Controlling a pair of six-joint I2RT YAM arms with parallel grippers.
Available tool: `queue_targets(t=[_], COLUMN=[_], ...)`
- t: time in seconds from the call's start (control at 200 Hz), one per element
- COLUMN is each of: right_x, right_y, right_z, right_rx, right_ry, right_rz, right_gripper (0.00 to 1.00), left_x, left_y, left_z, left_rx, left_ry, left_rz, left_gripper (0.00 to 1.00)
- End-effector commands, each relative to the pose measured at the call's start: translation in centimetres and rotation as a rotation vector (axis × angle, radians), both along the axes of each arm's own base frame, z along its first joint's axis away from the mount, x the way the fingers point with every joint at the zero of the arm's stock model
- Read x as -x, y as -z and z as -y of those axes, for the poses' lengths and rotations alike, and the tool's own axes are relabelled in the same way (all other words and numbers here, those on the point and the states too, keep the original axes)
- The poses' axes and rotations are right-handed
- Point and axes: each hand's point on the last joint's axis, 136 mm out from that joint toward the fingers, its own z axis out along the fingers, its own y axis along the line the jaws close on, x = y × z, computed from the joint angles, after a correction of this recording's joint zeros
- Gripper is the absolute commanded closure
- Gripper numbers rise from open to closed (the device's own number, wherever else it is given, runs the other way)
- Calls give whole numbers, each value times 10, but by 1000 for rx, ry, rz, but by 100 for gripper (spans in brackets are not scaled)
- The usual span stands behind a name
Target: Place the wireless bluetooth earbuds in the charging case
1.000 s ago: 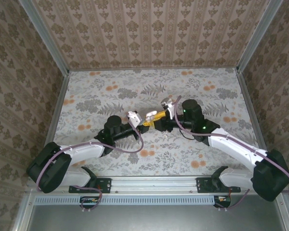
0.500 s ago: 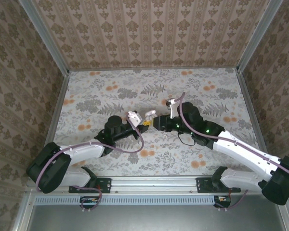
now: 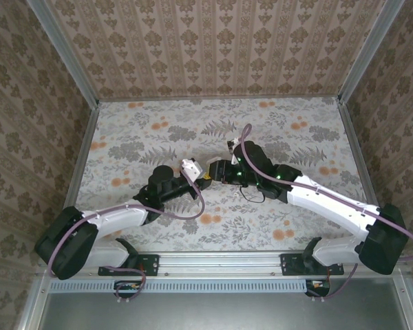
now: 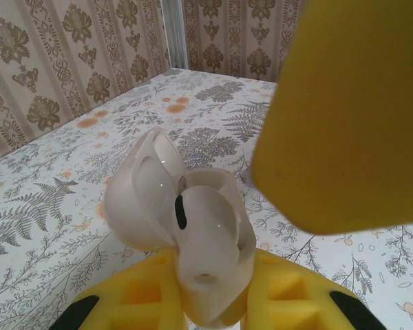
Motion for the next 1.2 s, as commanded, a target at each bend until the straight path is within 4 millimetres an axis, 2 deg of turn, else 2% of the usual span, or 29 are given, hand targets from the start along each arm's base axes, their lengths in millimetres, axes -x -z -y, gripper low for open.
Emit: queue_targets(t=[0.0, 0.145, 0.63, 0.915, 1.195], right_x=[-2, -3, -8, -10, -9], right_y=[-13, -11, -4, 8, 2], right_z=[-11, -14, -19, -3, 3], right_rx=[-33, -32, -14, 96, 113], right_ry=[-12, -19, -23, 18, 23], right_rz=[-2, -7, -18, -32, -6], right_gripper=[62, 65, 65, 65, 66], left_x=[1, 1, 5, 5, 4], left_y=[-14, -14, -16, -18, -18], left_z=[2, 1, 2, 1, 1], left_rx=[15, 15, 17, 15, 13], left_ry=[5, 1, 11, 9, 4], left_rz=[47, 49, 54, 63, 62], left_gripper=[85, 84, 85, 85, 85])
